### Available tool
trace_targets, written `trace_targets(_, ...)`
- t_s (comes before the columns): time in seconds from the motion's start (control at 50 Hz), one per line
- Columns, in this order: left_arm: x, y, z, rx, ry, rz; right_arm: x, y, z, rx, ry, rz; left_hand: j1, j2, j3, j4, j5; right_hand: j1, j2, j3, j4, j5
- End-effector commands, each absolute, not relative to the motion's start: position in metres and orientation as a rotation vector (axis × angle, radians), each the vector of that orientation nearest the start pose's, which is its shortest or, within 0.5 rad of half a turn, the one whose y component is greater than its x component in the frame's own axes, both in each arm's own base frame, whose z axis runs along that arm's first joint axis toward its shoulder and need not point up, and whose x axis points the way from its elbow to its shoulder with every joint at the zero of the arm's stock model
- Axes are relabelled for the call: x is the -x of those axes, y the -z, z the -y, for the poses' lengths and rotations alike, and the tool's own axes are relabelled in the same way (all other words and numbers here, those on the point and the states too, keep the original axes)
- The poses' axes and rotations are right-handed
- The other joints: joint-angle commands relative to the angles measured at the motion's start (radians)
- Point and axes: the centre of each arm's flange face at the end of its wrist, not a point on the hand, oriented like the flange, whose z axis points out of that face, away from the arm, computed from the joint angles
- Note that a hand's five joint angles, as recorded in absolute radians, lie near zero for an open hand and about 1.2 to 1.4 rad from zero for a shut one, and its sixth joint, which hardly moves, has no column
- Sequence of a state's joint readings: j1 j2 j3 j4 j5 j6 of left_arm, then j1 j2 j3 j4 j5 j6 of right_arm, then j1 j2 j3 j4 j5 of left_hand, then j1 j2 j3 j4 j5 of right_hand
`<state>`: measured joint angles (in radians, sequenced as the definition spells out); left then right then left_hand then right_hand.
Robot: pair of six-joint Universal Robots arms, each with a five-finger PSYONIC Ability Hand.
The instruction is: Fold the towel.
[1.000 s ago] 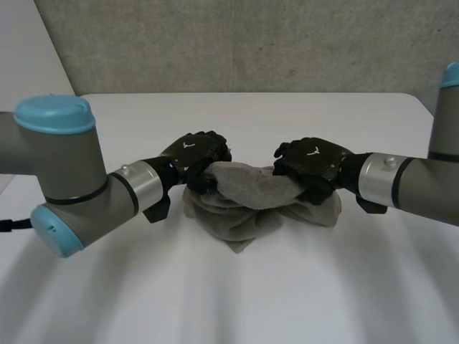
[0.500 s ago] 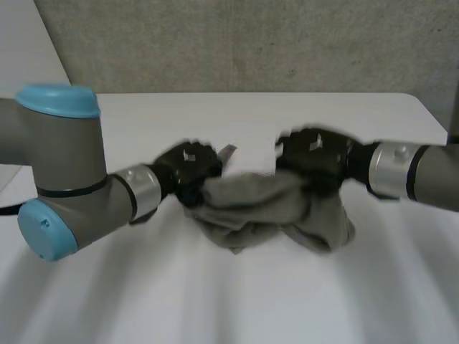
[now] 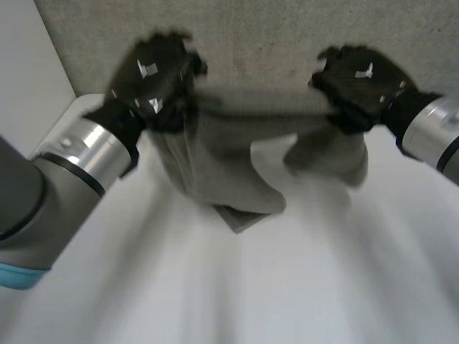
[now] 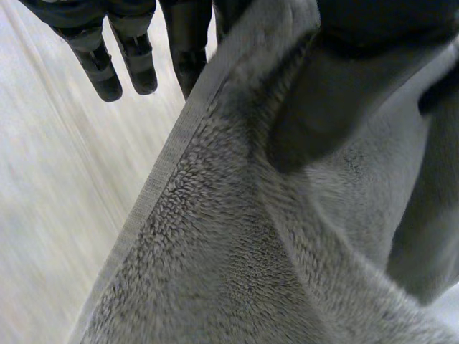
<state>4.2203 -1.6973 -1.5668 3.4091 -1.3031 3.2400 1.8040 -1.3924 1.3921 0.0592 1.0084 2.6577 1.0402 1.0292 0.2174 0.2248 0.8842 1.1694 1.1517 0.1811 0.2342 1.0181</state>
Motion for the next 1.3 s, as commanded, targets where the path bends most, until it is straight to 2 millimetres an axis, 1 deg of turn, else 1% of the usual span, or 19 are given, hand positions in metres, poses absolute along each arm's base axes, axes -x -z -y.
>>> trace_targets(0.02,0.301,-0.224,0.228,-1.163,2.224,-2.558,-0.248,-0.243,0.274,1.386,1.811,-1.86,-0.639,-0.628,-0.043,-0.05,-0.657,-0.995,-0.977,-0.007,-0.06,-1.018)
trace_targets(0.04,0.301,-0.208,0.224,-1.208,2.106,-2.613,-0.248,-0.243,0.274,1.386,1.811,-1.86,-0.836,-0.825,-0.043,-0.05,-0.855,-0.995,-0.977,-0.007,-0.06,-1.018)
trace_targets(0.06,0.3,-0.189,0.219,-1.263,1.968,-2.664,-0.247,-0.233,0.275,1.391,1.773,-1.886,-0.856,-0.845,-0.043,-0.05,-0.874,-0.995,-0.977,-0.007,-0.06,-1.018)
trace_targets(0.08,0.3,-0.188,0.219,-1.264,1.967,-2.664,-0.247,-0.227,0.276,1.396,1.755,-1.898,-0.856,-0.845,-0.043,-0.05,-0.875,-0.995,-0.977,-0.007,-0.06,-1.018)
trace_targets(0.12,0.298,-0.161,0.211,-1.366,1.767,-2.699,-0.246,-0.224,0.276,1.391,1.737,-1.914,-0.856,-0.845,-0.043,-0.05,-0.875,-0.995,-0.977,-0.007,-0.06,-1.018)
trace_targets(0.2,0.296,-0.149,0.21,-1.404,1.689,-2.7,-0.248,-0.219,0.27,1.385,1.696,-1.934,-0.856,-0.845,-0.043,-0.05,-0.875,-0.995,-0.977,-0.007,-0.06,-1.018)
trace_targets(0.3,0.293,-0.152,0.215,-1.376,1.702,-2.693,-0.247,-0.218,0.265,1.328,1.62,-1.991,-0.856,-0.845,-0.043,-0.05,-0.875,-0.995,-0.977,-0.007,-0.06,-1.018)
trace_targets(0.34,0.287,-0.156,0.224,-1.33,1.724,-2.685,-0.245,-0.219,0.267,1.246,1.58,-2.021,-0.856,-0.845,-0.043,-0.05,-0.875,-0.995,-0.977,-0.007,-0.06,-1.018)
trace_targets(0.46,0.283,-0.169,0.234,-1.285,1.804,-2.643,-0.245,-0.221,0.267,1.19,1.554,-2.034,-0.856,-0.845,-0.043,-0.05,-0.875,-0.995,-0.977,-0.007,-0.06,-1.018)
trace_targets(0.56,0.29,-0.18,0.249,-1.276,1.962,-2.529,-0.248,-0.224,0.266,1.208,1.563,-2.016,-0.859,-0.848,-0.043,-0.05,-0.878,-0.995,-0.977,-0.007,-0.06,-1.018)
trace_targets(0.64,0.296,-0.185,0.259,-1.282,2.015,-2.488,-0.249,-0.229,0.272,1.196,1.589,-2.013,-0.859,-0.848,-0.043,-0.05,-0.878,-0.995,-0.977,-0.007,-0.06,-1.018)
trace_targets(0.72,0.309,-0.176,0.277,-1.318,2.023,-2.479,-0.251,-0.213,0.281,1.186,1.518,-2.076,-0.856,-0.845,-0.043,-0.05,-0.875,-0.995,-0.977,-0.007,-0.06,-1.018)
trace_targets(0.76,0.313,-0.174,0.281,-1.334,2.028,-2.476,-0.26,-0.202,0.275,1.215,1.41,-2.144,-0.853,-0.842,-0.043,-0.05,-0.872,-0.995,-0.977,-0.007,-0.06,-1.018)
trace_targets(0.84,0.319,-0.168,0.296,-1.353,2.032,-2.48,-0.27,-0.192,0.263,1.265,1.328,-2.188,-0.812,-0.801,-0.043,-0.05,-0.831,-0.982,-0.964,-0.007,-0.06,-1.005)
trace_targets(0.9,0.322,-0.162,0.305,-1.367,2.035,-2.476,-0.272,-0.184,0.258,1.284,1.314,-2.213,-0.643,-0.631,-0.043,-0.05,-0.661,-0.923,-0.906,-0.007,-0.06,-0.946)
trace_targets(1.02,0.322,-0.152,0.316,-1.454,2.024,-2.369,-0.271,-0.166,0.251,1.278,1.387,-2.187,-0.618,-0.607,-0.043,-0.05,-0.637,-0.694,-0.677,-0.007,-0.06,-0.717)
trace_targets(1.12,0.32,-0.145,0.323,-1.487,2.003,-2.303,-0.268,-0.169,0.246,1.274,1.484,-2.153,-0.615,-0.604,-0.043,-0.05,-0.634,-0.685,-0.667,-0.007,-0.06,-0.708)
trace_targets(1.2,0.321,-0.141,0.327,-1.5,1.997,-2.282,-0.261,-0.162,0.241,1.257,1.529,-2.171,-0.586,-0.575,-0.043,-0.05,-0.605,-0.662,-0.644,-0.007,-0.06,-0.685)
trace_targets(1.3,0.323,-0.131,0.334,-1.498,2.004,-2.269,-0.255,-0.159,0.239,1.236,1.611,-2.181,-0.44,-0.429,-0.043,-0.05,-0.458,-0.662,-0.644,-0.007,-0.06,-0.685)
